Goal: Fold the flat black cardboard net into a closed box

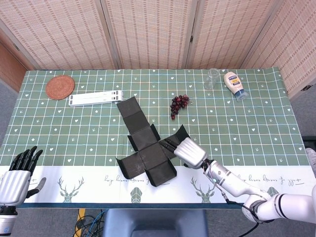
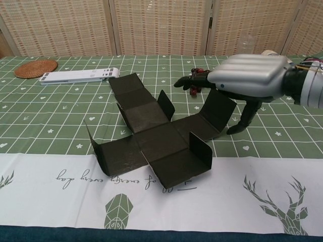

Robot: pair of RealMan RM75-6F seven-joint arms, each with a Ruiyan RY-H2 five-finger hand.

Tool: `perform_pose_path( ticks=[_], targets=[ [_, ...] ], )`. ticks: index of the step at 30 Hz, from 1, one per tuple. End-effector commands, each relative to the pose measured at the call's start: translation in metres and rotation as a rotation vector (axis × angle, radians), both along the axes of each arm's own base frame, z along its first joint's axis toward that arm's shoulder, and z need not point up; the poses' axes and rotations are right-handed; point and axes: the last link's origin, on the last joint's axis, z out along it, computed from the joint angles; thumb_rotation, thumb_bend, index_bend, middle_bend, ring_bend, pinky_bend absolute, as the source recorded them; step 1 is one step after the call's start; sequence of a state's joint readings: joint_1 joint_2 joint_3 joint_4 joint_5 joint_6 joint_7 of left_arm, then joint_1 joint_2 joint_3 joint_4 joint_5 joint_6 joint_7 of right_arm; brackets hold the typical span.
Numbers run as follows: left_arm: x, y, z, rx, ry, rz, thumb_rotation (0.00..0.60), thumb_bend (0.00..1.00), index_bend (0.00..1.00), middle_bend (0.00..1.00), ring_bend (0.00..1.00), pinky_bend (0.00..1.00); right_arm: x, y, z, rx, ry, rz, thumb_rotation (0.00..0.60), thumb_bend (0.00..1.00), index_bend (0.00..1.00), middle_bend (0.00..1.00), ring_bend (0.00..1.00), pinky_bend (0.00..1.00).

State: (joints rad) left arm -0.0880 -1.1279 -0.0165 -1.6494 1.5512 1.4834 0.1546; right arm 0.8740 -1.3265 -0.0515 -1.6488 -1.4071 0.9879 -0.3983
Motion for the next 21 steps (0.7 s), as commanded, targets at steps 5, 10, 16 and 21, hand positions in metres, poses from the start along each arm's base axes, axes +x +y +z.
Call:
perform_pose_path(
  ticks=[5, 10, 16, 21],
  targets=[
    [0.001, -0.001, 0.001, 0.003, 0.0, -0.001, 0.6, 0.3, 0.05, 0.0, 0.02, 0.09, -0.007, 0.004, -0.026, 0.009, 0.002, 0.001, 0.6, 0.0, 0.0, 0.07, 0.81, 1.0],
    [0.002, -0.003, 0.002, 0.005, -0.001, 0.0, 0.6, 0.3, 0.05, 0.0, 0.02, 0.09, -0.001, 0.005, -0.049, 0.009, -0.003, 0.024, 0.6, 0.0, 0.0, 0.06, 0.81, 1.0],
    [0.001, -0.005, 0.003, 0.008, -0.004, 0.0, 0.6, 0.3, 0.05, 0.0, 0.02, 0.09, 0.02, 0.012, -0.078, 0.029, -0.009, 0.081, 0.6, 0.0, 0.0, 0.06, 0.81, 1.0],
    [-0.001, -0.007, 0.004, 0.01, -0.006, 0.004, 0.6, 0.3, 0.05, 0.0, 0.02, 0.09, 0.046, 0.019, -0.1, 0.049, -0.035, 0.12, 0.6, 0.0, 0.0, 0.06, 0.81, 1.0]
  ],
)
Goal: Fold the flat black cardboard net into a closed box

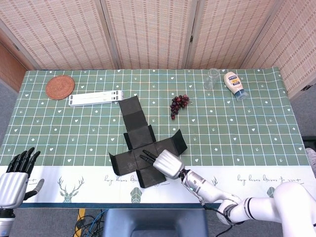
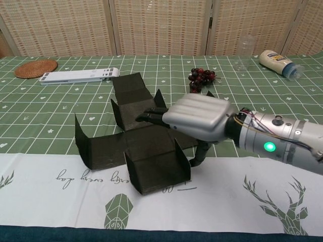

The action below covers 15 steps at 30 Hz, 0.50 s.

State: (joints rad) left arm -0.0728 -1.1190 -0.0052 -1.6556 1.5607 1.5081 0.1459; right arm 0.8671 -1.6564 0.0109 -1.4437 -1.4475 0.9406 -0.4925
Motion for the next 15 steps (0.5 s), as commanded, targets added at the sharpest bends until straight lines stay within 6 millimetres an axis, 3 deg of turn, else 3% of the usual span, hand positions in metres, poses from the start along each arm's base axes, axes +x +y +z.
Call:
perform_pose_path(
  ticks=[1, 9, 15],
  targets=[
    [-0.001, -0.001, 0.0, 0.001, -0.001, 0.003, 0.6, 0.3, 0.05, 0.0, 0.02, 0.09, 0.021, 0.003, -0.016, 0.007, -0.009, 0.039, 0.6, 0.0, 0.0, 0.06, 0.81, 1.0],
    [-0.004, -0.004, 0.004, 0.011, -0.004, 0.011, 0.6, 0.3, 0.05, 0.0, 0.02, 0.09, 0.071, 0.018, -0.045, 0.068, -0.084, 0.066, 0.6, 0.0, 0.0, 0.06, 0.81, 1.0],
    [-0.007, -0.005, 0.006, 0.013, -0.004, 0.016, 0.6, 0.3, 0.05, 0.0, 0.02, 0.09, 0.087, 0.016, -0.019, 0.121, -0.204, 0.032, 0.6, 0.0, 0.0, 0.12, 0.81, 1.0]
  ],
)
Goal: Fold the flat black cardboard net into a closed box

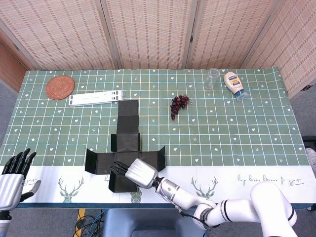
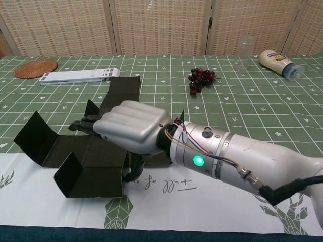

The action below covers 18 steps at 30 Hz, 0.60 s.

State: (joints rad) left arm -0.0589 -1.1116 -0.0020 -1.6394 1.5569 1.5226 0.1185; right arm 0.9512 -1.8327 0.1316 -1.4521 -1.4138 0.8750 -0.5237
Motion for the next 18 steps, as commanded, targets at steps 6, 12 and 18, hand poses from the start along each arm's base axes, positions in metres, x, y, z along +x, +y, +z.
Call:
perform_pose_path(
  ticks=[6, 12, 18],
  targets=[
    [0.0, 0.0, -0.004, -0.009, -0.006, -0.005, 0.6, 0.3, 0.05, 0.0, 0.02, 0.09, 0.011, -0.039, 0.046, -0.012, -0.066, -0.07, 0.6, 0.24, 0.0, 0.2, 0.83, 1.0],
    [0.001, -0.001, -0.003, -0.004, -0.005, -0.008, 0.6, 0.3, 0.05, 0.0, 0.02, 0.09, 0.017, -0.07, 0.044, -0.049, 0.033, -0.093, 0.6, 0.61, 0.02, 0.21, 0.83, 1.0],
    [0.002, -0.003, -0.003, -0.008, 0.0, -0.005, 0.6, 0.3, 0.05, 0.0, 0.02, 0.09, 0.025, -0.091, 0.033, -0.058, 0.106, -0.143, 0.6, 0.82, 0.11, 0.24, 0.84, 1.0]
  ],
)
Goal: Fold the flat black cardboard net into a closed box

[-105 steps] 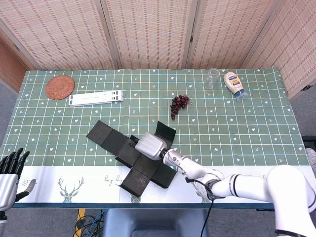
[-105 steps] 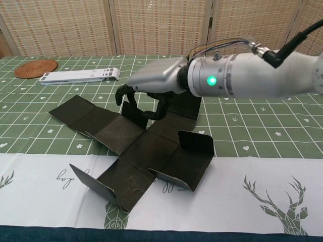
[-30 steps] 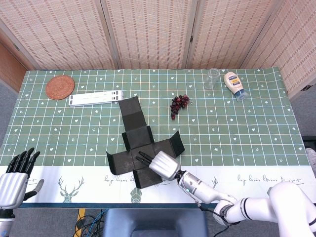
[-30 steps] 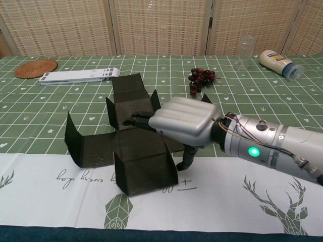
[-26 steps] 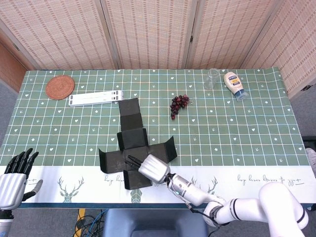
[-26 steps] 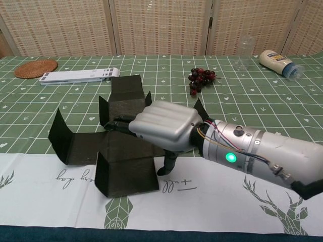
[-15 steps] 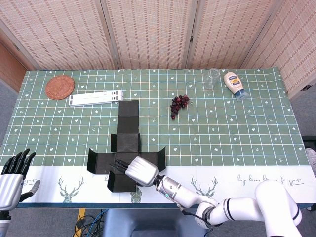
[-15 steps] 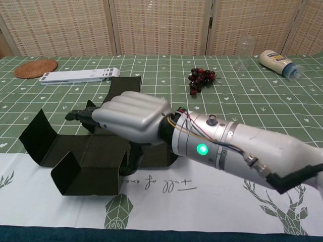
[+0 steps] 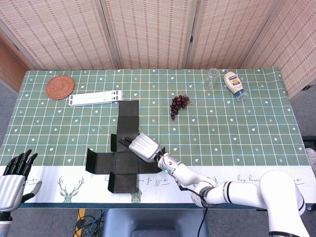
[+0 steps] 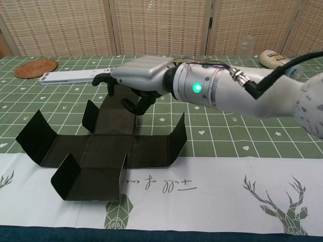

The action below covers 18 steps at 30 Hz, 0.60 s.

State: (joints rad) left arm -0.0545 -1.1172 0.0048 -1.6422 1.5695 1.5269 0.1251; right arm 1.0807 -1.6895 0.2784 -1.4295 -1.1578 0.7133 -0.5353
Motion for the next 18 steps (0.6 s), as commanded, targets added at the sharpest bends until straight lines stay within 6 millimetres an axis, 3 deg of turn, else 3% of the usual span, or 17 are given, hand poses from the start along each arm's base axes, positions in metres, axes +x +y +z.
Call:
perform_pose_path(
  ticks=[1, 5, 11, 18],
  targets=[
    [0.0, -0.001, 0.0, 0.0, 0.001, 0.003, 0.6, 0.3, 0.05, 0.0, 0.02, 0.09, 0.009, -0.016, -0.008, -0.006, 0.052, -0.025, 0.6, 0.87, 0.12, 0.25, 0.84, 1.0],
    [-0.001, -0.003, 0.001, 0.003, 0.001, 0.008, 0.6, 0.3, 0.05, 0.0, 0.02, 0.09, 0.015, -0.023, -0.017, 0.004, 0.085, -0.052, 0.6, 0.98, 0.13, 0.27, 0.84, 1.0],
    [-0.002, -0.005, 0.002, 0.002, 0.002, 0.014, 0.6, 0.3, 0.05, 0.0, 0.02, 0.09, 0.014, -0.029, -0.031, 0.006, 0.155, -0.072, 0.6, 1.0, 0.14, 0.28, 0.84, 1.0],
    [-0.005, -0.006, 0.003, 0.005, -0.001, 0.021, 0.6, 0.3, 0.05, 0.0, 0.02, 0.09, -0.005, -0.037, -0.032, -0.023, 0.246, -0.099, 0.6, 1.0, 0.16, 0.29, 0.84, 1.0]
  ],
)
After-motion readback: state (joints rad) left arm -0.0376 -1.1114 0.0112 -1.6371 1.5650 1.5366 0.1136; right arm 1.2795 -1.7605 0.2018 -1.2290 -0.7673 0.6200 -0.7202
